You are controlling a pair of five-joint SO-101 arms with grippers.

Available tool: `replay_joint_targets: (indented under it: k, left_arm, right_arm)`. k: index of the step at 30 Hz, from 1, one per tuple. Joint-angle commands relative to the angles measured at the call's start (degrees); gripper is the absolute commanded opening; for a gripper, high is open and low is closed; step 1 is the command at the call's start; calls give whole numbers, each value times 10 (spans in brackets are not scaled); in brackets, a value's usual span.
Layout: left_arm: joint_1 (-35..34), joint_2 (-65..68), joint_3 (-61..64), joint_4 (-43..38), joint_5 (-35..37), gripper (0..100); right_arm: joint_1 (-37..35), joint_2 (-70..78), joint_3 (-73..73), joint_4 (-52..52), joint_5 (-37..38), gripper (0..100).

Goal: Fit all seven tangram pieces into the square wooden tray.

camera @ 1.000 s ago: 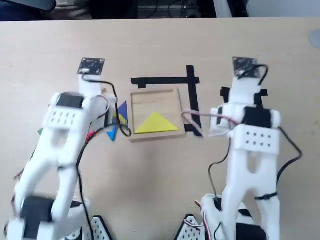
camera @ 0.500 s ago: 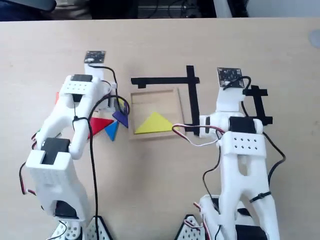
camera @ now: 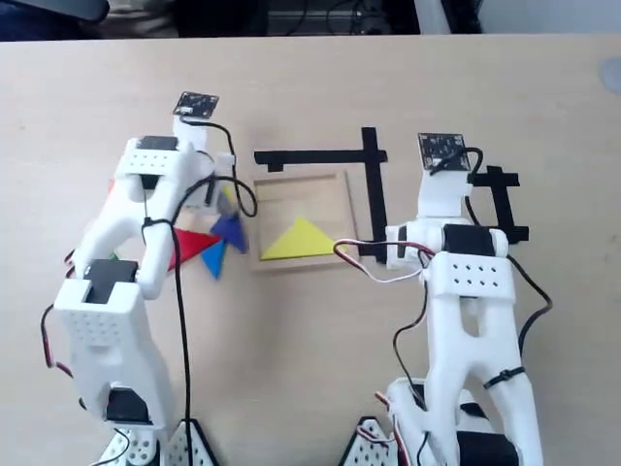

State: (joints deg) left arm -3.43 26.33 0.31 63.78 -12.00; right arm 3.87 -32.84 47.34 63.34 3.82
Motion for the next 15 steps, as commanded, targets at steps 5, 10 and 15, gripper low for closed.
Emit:
replay_joint_targets:
  k: [5, 10, 15]
  left_arm:
    - [-47, -7, -51, 64, -73, 261]
    - [-28, -7, -101, 124, -110, 261]
    - [-19, -4, -146, 215, -70, 261]
  right_arm:
    - [-8, -1, -4, -11, 5, 197]
    - [-8, 0, -2, -11, 5, 197]
    - [-8, 0, -2, -11, 6, 197]
